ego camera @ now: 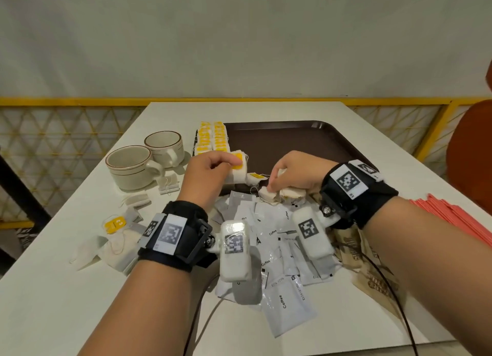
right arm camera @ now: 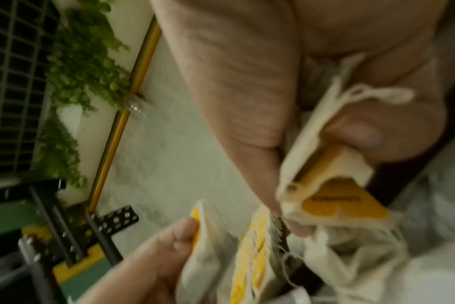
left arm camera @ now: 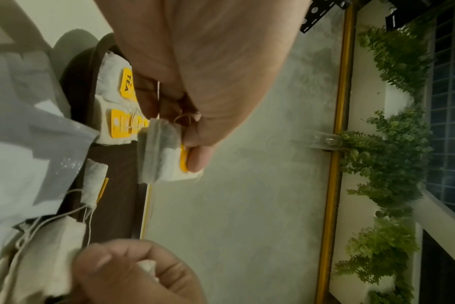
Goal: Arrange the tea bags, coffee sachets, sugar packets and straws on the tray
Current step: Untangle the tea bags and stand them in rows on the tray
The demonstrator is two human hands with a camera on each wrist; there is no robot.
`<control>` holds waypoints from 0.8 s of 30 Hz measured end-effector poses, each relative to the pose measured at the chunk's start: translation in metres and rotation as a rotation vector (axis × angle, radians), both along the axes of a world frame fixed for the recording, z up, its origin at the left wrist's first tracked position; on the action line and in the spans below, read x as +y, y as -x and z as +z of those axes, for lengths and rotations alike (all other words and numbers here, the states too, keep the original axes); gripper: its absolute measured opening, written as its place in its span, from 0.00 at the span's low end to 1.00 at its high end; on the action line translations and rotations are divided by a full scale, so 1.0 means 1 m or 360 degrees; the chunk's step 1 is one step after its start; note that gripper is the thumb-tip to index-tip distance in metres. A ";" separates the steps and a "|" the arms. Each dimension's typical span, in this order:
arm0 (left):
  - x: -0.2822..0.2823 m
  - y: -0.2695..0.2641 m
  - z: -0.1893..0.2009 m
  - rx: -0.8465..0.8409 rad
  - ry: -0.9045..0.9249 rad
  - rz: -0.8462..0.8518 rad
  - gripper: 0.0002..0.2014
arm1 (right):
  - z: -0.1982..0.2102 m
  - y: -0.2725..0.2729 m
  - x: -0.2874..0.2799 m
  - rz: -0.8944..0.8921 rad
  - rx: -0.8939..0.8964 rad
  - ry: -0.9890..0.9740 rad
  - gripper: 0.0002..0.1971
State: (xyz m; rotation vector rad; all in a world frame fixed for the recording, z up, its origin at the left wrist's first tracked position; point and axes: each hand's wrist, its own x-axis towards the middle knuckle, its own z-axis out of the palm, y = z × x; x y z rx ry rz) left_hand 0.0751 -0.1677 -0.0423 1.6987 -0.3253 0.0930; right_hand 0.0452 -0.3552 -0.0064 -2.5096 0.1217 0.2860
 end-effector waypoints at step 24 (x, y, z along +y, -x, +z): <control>-0.004 0.004 0.006 0.0410 0.0007 -0.0195 0.11 | 0.010 0.018 0.007 0.0193 -0.0988 -0.0328 0.04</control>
